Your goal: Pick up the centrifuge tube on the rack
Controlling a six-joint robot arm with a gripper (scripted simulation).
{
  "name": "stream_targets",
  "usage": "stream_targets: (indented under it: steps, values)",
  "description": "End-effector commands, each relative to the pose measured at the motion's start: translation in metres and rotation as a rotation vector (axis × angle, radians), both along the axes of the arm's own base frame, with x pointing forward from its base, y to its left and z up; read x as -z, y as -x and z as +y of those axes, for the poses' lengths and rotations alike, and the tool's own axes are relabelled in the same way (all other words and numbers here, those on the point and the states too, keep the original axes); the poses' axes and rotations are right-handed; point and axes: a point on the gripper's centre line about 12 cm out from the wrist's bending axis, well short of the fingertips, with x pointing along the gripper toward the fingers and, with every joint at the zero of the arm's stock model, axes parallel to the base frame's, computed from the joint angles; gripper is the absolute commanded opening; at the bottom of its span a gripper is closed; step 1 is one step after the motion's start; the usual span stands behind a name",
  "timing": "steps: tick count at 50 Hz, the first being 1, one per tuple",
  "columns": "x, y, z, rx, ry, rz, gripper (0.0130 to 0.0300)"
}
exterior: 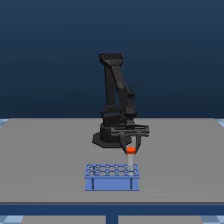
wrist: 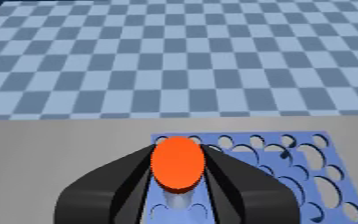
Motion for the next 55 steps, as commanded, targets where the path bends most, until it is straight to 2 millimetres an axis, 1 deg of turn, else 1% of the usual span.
stream_targets:
  steps: [1, 10, 28, 30, 33, 35, 48, 55]
  values:
    - [-0.005, 0.000, 0.001, -0.010, 0.008, 0.004, 0.0130]
    - [-0.013, 0.000, 0.001, -0.010, 0.008, 0.004, 0.0130]
    - [-0.034, 0.000, 0.001, -0.010, 0.008, 0.004, 0.0130]
    - [-0.034, 0.000, 0.001, -0.010, 0.008, 0.004, 0.0130]
    - [-0.040, 0.000, 0.001, -0.010, 0.008, 0.004, 0.0130]
    - [-0.040, 0.000, 0.001, -0.010, 0.008, 0.004, 0.0130]
    - [-0.056, 0.000, 0.001, -0.010, 0.008, 0.004, 0.0130]
    - [-0.061, 0.000, 0.001, -0.010, 0.008, 0.004, 0.0130]
